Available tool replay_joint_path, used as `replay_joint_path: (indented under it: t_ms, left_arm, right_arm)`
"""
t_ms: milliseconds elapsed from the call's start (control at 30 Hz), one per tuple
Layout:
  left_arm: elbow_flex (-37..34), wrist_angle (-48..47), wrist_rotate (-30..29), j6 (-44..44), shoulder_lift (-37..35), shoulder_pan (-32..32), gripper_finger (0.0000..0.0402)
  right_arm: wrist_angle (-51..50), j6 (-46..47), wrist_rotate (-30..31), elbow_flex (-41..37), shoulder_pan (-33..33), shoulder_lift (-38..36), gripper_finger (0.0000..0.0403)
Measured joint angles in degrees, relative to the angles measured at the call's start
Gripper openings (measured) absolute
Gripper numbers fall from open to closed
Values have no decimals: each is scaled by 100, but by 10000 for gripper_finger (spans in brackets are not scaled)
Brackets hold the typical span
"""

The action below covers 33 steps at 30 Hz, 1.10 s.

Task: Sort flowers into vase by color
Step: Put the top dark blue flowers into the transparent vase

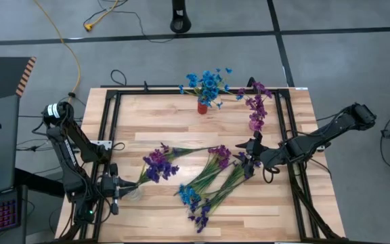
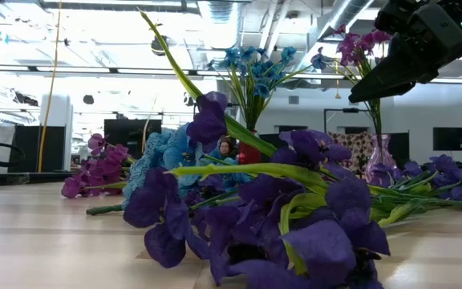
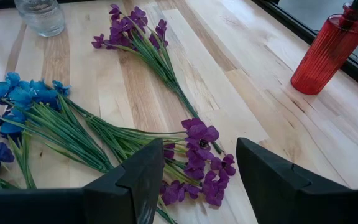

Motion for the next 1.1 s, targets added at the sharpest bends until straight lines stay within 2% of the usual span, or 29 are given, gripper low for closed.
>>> replay_joint_path:
  t_ms: [367, 500, 933, 1100]
  left_arm:
    - [0, 0, 149, -15, 0, 0, 85]
    - [0, -1, 305, -13, 0, 0, 87]
    - [0, 0, 209, -35, -2, 22, 87]
    - [0, 0, 202, -342, -7, 131, 99]
  right_arm:
    - [1, 1, 0, 0, 0, 1, 230]
    - [1, 1, 2, 0, 0, -1, 230]
    - [1, 1, 0, 0, 0, 1, 230]
    - [-1, 1, 0, 0, 0, -1, 230]
